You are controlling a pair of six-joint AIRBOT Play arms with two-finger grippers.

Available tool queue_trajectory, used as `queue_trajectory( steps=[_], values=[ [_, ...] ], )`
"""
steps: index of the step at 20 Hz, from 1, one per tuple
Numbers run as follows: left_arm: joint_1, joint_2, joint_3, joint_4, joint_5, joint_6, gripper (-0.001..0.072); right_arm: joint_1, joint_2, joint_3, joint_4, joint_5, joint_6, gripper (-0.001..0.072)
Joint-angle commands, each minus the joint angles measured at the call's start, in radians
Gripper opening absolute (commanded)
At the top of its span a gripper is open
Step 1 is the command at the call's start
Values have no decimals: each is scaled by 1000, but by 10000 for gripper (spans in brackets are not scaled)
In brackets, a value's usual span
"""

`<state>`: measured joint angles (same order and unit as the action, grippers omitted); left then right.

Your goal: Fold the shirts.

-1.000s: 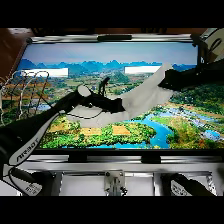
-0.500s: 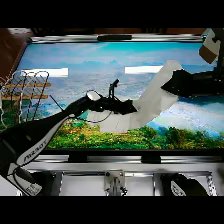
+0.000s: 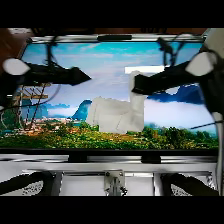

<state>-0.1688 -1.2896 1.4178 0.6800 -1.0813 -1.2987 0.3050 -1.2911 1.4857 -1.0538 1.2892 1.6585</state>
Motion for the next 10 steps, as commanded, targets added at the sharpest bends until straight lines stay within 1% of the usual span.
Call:
queue_trajectory(
  steps=[1, 3, 4, 5, 6, 7, 8, 10],
  values=[
    [152, 171, 0, 40, -112, -8, 34, 178, -167, 0, -1, -196, 16, 46],
    [175, 231, 0, 40, -180, -8, 34, 257, -267, 1, 1, -299, 73, 47],
    [175, 258, 0, 40, -214, -8, 34, 289, -317, 0, 15, -351, 92, 79],
    [174, 282, 0, 40, -236, -8, 34, 309, -360, 1, 51, -391, 107, 295],
    [175, 306, 0, 40, -249, -8, 34, 322, -396, 1, 109, -415, 107, 604],
    [175, 323, 0, 40, -260, -8, 34, 322, -421, 1, 172, -415, 94, 634],
    [175, 339, 0, 43, -272, -8, 34, 314, -425, 1, 193, -397, 73, 634],
    [175, 359, 0, 53, -293, -8, 34, 268, -389, 1, 140, -315, 57, 634]
  ],
)
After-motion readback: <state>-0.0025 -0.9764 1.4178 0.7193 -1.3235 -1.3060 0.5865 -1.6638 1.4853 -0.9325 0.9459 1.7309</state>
